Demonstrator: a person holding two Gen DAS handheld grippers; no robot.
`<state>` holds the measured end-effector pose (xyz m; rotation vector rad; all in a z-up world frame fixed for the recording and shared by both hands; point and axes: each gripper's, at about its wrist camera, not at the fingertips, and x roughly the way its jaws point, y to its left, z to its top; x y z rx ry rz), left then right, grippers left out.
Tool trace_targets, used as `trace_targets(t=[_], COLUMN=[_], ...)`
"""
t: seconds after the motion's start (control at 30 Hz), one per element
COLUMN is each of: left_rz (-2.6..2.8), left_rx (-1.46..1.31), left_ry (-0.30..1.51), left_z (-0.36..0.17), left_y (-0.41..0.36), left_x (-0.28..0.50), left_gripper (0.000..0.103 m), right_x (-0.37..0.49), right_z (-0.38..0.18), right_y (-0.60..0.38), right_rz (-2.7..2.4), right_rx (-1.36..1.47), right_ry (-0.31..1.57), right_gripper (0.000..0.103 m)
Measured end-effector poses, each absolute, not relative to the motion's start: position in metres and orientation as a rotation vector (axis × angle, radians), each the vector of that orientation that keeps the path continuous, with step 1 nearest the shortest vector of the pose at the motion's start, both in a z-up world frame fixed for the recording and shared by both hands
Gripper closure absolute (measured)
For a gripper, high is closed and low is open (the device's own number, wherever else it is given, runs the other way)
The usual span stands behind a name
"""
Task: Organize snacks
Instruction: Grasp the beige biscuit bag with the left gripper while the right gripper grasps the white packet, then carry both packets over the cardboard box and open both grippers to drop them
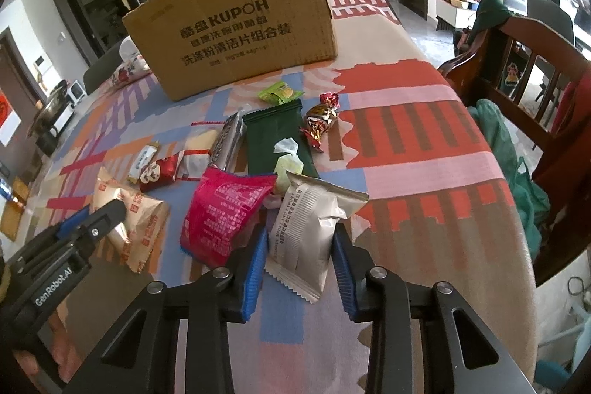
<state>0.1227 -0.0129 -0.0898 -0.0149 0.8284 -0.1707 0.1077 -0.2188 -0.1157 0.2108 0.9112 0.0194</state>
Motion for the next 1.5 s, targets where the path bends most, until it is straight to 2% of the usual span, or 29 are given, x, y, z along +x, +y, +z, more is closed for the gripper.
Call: trace_targets(t=[0.77, 1.13, 1.5], left_rz=[-0.218, -0.254, -0.269], left_rx=[0.031, 0.025, 0.018], left_ry=[0.62, 0.545, 0.548], left_z=[0.0, 0.047, 0.087], left_y=[-0.014, -0.013, -0.02], left_x=[0.107, 0.161, 0.235], left_gripper=[0.069, 0.069, 0.069], right_x=[0.102, 0.155, 0.224], right_z=[-0.023, 0.033, 0.073], right_y=[-0.209, -0.204, -0.207], right_rz=[0.123, 0.169, 0.211], right_rx=[0.121, 0.085, 0.112], right_ry=[0.65, 0.55, 0.562], right_gripper=[0.067, 0.067, 0.067])
